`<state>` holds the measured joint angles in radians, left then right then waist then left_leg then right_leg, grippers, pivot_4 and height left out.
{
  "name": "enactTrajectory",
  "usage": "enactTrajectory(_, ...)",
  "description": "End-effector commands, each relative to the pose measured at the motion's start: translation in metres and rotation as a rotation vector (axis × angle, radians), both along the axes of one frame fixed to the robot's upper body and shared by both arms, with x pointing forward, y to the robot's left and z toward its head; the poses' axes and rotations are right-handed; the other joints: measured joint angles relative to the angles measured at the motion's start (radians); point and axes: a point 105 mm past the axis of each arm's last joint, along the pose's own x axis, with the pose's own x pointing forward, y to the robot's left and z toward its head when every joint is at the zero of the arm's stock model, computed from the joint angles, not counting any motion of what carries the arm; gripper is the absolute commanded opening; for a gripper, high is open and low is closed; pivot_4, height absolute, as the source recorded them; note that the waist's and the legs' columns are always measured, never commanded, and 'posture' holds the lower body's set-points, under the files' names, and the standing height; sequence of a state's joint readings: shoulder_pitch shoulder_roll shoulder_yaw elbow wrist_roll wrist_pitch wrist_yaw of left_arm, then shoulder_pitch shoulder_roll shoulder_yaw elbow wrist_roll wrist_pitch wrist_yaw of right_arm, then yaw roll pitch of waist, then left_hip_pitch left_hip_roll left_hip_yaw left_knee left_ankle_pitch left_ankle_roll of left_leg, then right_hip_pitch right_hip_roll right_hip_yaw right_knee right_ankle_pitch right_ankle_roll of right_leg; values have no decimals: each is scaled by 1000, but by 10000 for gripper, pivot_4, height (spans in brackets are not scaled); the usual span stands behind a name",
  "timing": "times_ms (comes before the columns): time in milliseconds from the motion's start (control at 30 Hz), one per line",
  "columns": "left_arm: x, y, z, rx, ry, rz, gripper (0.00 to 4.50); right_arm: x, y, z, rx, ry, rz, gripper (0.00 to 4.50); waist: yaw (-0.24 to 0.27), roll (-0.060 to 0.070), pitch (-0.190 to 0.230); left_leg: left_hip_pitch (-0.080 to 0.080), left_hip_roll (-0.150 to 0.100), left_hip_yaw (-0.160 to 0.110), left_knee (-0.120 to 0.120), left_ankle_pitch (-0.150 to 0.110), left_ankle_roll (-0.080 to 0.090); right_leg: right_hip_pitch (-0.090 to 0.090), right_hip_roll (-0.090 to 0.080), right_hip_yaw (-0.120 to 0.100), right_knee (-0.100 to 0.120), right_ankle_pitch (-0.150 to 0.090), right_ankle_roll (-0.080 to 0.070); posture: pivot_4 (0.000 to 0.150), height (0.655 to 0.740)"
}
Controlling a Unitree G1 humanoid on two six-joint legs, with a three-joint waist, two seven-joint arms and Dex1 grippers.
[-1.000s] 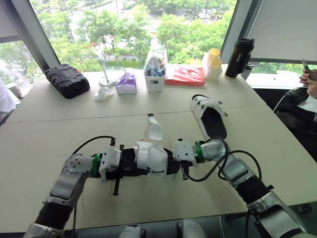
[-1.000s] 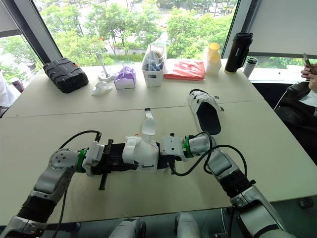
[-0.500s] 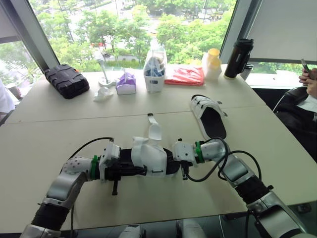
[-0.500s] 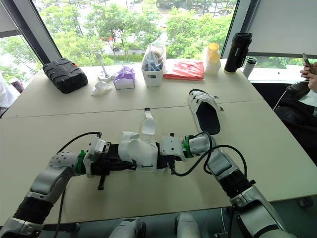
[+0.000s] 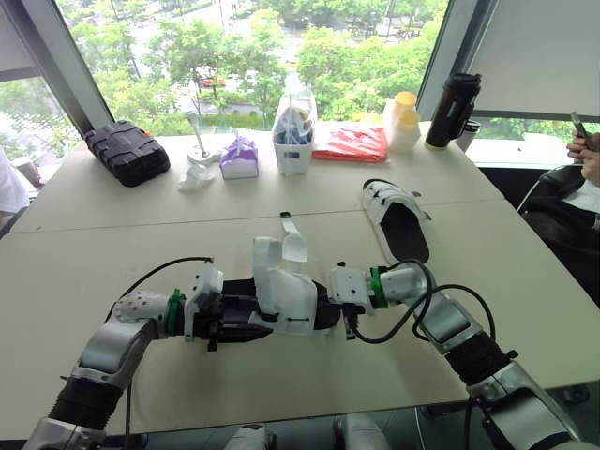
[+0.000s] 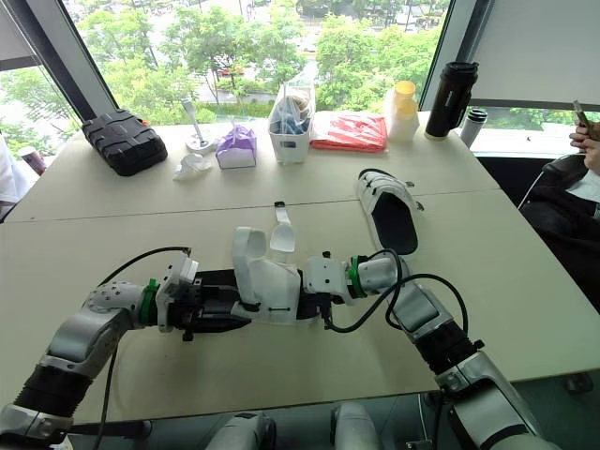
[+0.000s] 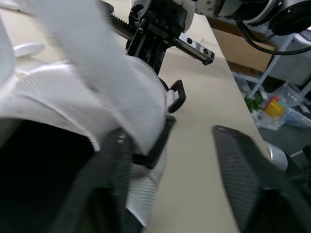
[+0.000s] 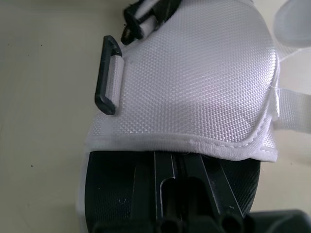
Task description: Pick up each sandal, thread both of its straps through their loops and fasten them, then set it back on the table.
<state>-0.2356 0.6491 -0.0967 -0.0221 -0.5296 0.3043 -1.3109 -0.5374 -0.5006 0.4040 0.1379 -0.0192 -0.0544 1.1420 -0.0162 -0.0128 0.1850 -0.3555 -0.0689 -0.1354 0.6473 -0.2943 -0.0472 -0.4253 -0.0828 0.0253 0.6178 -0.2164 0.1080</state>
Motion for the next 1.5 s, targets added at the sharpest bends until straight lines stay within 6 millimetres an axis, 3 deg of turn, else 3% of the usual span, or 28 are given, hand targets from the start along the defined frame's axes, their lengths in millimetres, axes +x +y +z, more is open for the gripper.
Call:
enactTrajectory(33, 4, 3, 24, -56, -24, 12, 41228, 0, -2, -7, -27, 12, -9, 0, 3, 0, 0, 0, 0, 0, 0, 0, 0, 0, 0, 0, 0, 0, 0, 1500, 7400)
enactTrajectory(333, 16, 11, 53, -155, 11, 81, 41228, 1, -2, -7, -23, 11, -13, 0, 0, 0, 0, 0, 0, -1, 0, 0, 0, 0, 0, 0, 0, 0, 0, 1500, 7400)
enactTrajectory(633, 21, 6, 55, -167, 19, 83, 41228, 2, -1, -6, -21, 6, -15, 0, 0, 0, 0, -1, 0, -1, 0, 0, 0, 0, 0, 0, -1, 0, 0, 1500, 7400)
enactTrajectory(1000, -28, 23, 38, -65, 100, 27, 41228, 1, -4, -7, -23, 6, -28, 0, -1, 0, 0, 0, 1, -1, -1, 0, 0, -1, 0, 1, -1, 0, 0, 1500, 7400)
enactTrajectory(1133, -44, 28, 19, -38, 119, 61, 41228, -1, -4, -8, -21, 10, -29, 0, 0, 0, 0, 0, 3, -1, 0, 0, 0, 0, 0, 0, -2, -2, -4, 1500, 7400)
enactTrajectory(1267, -46, 22, 0, -11, 101, 71, 41228, -2, -5, -8, -23, 11, -26, 0, 3, 0, 0, 0, 4, 1, 0, 0, 0, 0, 0, 0, -2, -2, -4, 1500, 7400)
enactTrajectory(1500, -34, 11, -14, -21, 44, 96, 41228, -2, -5, -7, -27, 9, -23, 0, 3, 0, 0, 0, 4, 2, -1, 0, 0, 0, 0, 0, -2, -2, -4, 1500, 7400)
